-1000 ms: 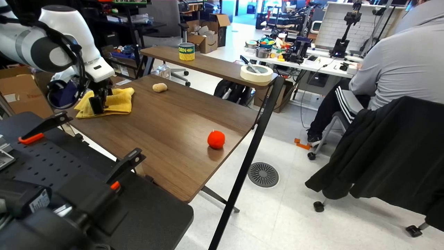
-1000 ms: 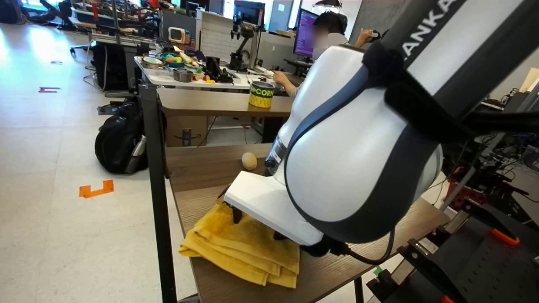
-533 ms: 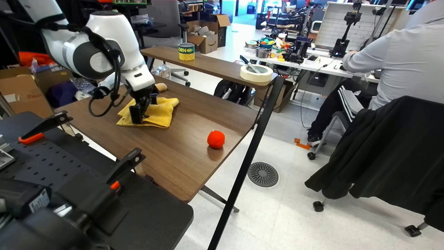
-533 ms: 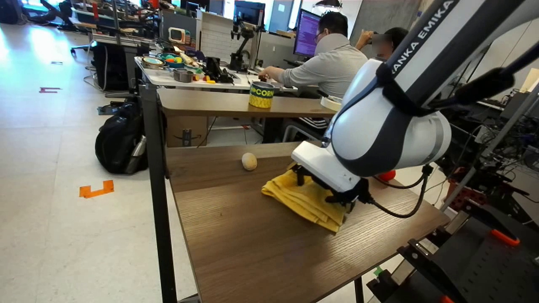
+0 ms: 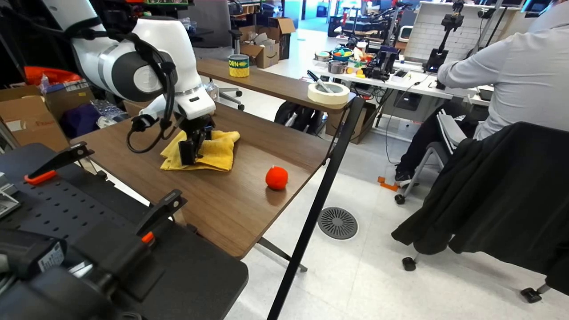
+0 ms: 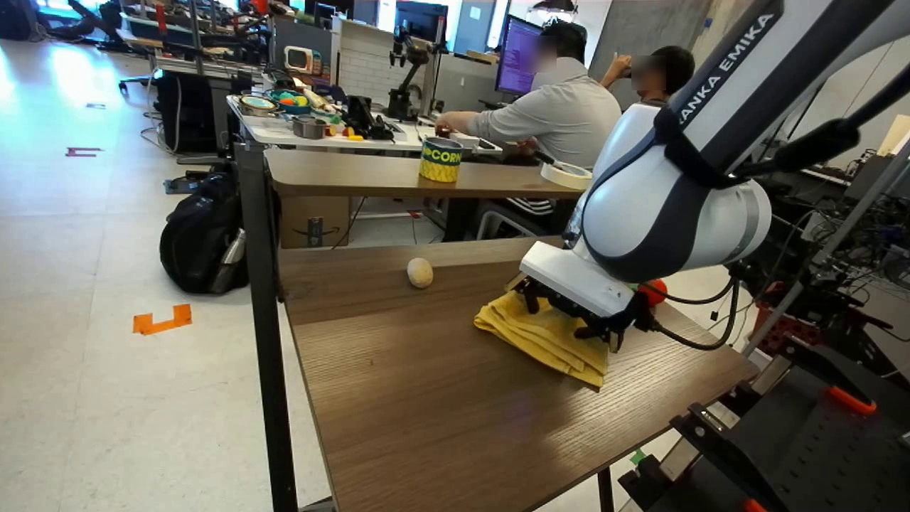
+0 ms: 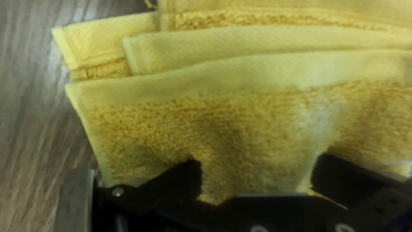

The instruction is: Use the yellow towel to wipe the table, then move the brown object to the right corner closest to you

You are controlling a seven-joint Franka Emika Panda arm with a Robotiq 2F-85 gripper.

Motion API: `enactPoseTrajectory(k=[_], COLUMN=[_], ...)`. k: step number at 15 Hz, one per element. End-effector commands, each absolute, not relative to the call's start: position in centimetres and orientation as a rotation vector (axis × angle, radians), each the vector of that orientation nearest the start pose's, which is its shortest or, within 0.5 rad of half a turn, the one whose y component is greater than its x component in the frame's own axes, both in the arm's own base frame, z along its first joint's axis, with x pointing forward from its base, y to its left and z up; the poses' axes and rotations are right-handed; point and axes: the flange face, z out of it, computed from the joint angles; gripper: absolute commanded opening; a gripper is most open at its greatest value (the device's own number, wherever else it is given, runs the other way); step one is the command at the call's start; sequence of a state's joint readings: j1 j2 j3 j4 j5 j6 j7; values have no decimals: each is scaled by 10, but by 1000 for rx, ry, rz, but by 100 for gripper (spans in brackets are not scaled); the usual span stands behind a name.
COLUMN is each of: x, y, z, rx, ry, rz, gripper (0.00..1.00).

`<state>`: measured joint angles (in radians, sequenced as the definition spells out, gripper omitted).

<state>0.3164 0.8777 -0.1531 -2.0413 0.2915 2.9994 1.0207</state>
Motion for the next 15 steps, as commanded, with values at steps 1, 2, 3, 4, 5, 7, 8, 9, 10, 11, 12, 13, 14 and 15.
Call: enactPoseTrajectory(k=[1, 2, 3, 4, 5, 7, 8, 9, 10, 11, 12, 13, 14, 15], x=[512, 505, 498, 490, 484, 477, 492, 488, 488, 489, 490, 491, 492, 492], y=[115, 127, 140, 155, 169, 192, 177, 186, 188, 186, 182, 180, 179, 179], z=[2, 8, 12, 15, 16, 16, 24, 25, 25, 25, 25, 25, 25, 25], rx=[-2849, -2881, -2916, -2950, -2982, -3035, -2969, -2975, -2975, -2973, -2970, -2968, -2967, -2966], ry=[1380, 1309, 1239, 1166, 1088, 968, 1078, 1059, 1054, 1061, 1070, 1076, 1080, 1082], rz=[-86, -63, -56, -49, -50, -88, -93, -96, -97, -98, -98, -99, -99, -99], gripper=[100, 100, 100, 100, 100, 100, 100, 100, 100, 100, 100, 100, 100, 100])
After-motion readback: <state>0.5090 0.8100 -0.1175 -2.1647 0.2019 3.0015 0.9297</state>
